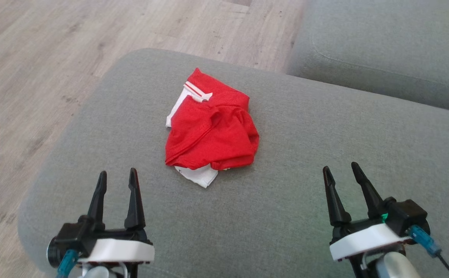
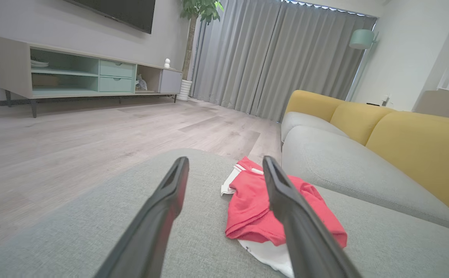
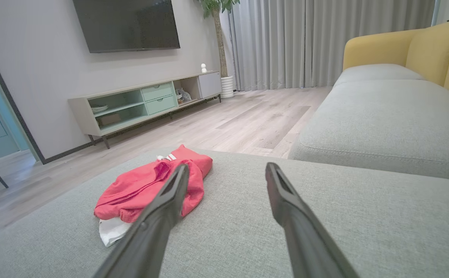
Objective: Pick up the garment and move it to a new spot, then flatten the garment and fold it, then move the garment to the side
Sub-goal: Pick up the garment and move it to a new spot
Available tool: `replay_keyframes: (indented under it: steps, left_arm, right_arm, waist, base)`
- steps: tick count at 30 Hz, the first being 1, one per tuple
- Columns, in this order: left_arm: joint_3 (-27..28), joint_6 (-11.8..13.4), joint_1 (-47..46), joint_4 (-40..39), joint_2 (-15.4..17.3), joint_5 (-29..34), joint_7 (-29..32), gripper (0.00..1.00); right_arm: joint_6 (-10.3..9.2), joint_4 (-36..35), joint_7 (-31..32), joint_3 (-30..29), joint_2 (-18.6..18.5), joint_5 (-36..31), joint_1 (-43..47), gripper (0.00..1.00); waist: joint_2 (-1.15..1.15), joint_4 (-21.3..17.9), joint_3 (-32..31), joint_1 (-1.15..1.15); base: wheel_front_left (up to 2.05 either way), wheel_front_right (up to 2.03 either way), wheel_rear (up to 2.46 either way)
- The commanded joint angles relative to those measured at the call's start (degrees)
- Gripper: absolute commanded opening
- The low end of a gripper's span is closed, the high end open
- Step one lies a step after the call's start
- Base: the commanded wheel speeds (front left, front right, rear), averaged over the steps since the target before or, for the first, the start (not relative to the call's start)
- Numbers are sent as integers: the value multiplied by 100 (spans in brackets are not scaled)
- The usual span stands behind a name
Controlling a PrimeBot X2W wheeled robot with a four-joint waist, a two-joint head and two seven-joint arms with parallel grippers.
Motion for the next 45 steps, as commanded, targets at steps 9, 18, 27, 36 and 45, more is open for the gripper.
replay_keyframes:
  steps: [9, 18, 27, 36, 45]
  left_arm:
    - [247, -38, -214, -245, 18, 41, -29, 100]
    - [63, -298, -1125, 411, 215, 22, 109, 100]
    - [-901, -580, -2917, 1437, 812, 32, 1390, 100]
    - [-2025, -588, -4185, 2432, 1311, -669, 2005, 100]
    - [-2043, -554, -4717, 3560, 1163, -754, 1718, 100]
  right_arm:
    - [13, -181, -62, 136, -20, 24, -162, 100]
    - [13, -289, -62, 24, -20, -131, -423, 100]
    - [13, -377, -62, -36, -20, -278, -730, 100]
    - [13, -429, -62, -51, -20, -326, -1008, 100]
    - [13, -427, -62, -71, -20, -340, -1090, 100]
  waist:
    - [0, -63, 130, 0]
    - [0, -434, 750, 0]
    - [0, -799, 1430, 0]
    - [0, -1103, 1923, 0]
    - [0, -1232, 2060, 0]
  base:
    - [0, 0, 0]
    - [0, 0, 0]
    - [0, 0, 0]
    - [0, 0, 0]
    - [0, 0, 0]
